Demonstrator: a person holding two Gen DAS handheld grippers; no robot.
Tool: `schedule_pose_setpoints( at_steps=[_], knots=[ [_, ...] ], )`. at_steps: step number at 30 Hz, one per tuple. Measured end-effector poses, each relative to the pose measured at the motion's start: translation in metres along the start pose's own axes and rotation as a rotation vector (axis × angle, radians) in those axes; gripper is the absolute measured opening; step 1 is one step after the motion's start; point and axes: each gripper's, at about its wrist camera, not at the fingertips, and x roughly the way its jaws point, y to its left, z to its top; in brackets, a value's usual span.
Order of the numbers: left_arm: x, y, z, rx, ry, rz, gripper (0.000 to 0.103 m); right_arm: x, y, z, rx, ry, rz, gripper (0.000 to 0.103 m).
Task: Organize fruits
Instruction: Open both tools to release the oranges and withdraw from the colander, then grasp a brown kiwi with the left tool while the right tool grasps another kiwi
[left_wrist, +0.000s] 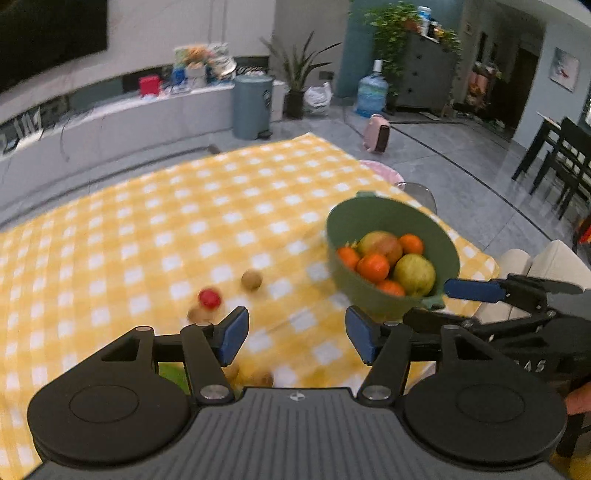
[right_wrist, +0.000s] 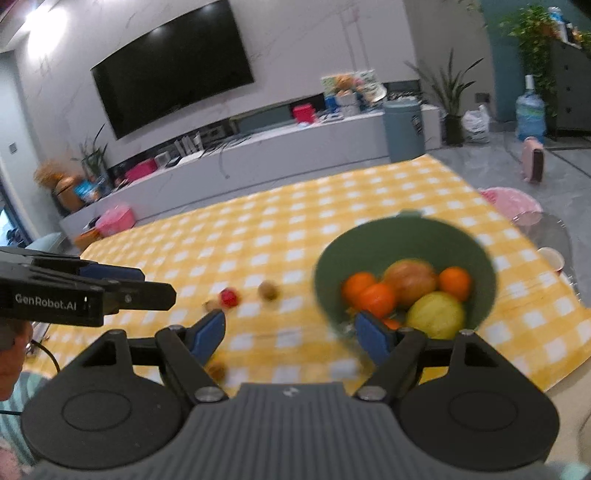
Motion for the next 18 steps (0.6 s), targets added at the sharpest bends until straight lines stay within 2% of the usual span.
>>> schedule_pose_setpoints(
  at_steps=[3,7,9,14,18],
  knots=[
    [-0.005,0.015,-0.014,-0.048,0.026,-0.029,0.071,0.006,0.017,-0.009,-0.023,0.033,0.033,0.073],
    [-0.004,0.025,-0.029,-0.037,0.06,-0.017,0.071,0.015,0.036,-0.019,-0.039,0.072,0.039,0.071],
    [-0.005,0.031,-0.036,-0.049,0.061,-0.025,0.071,0.02,0.043,-0.024,-0.052,0.099,0.046,0.064],
    [-0.003,0.046,-0.048,-0.075,0.07,-0.038,0.067,0.038,0.06,-0.033,-0.121,0.157,0.039,0.056],
    [-0.001,0.058,-0.052,-0.097,0.073,-0.039,0.066,0.049,0.069,-0.035,-0.16,0.181,0.034,0.056]
  ],
)
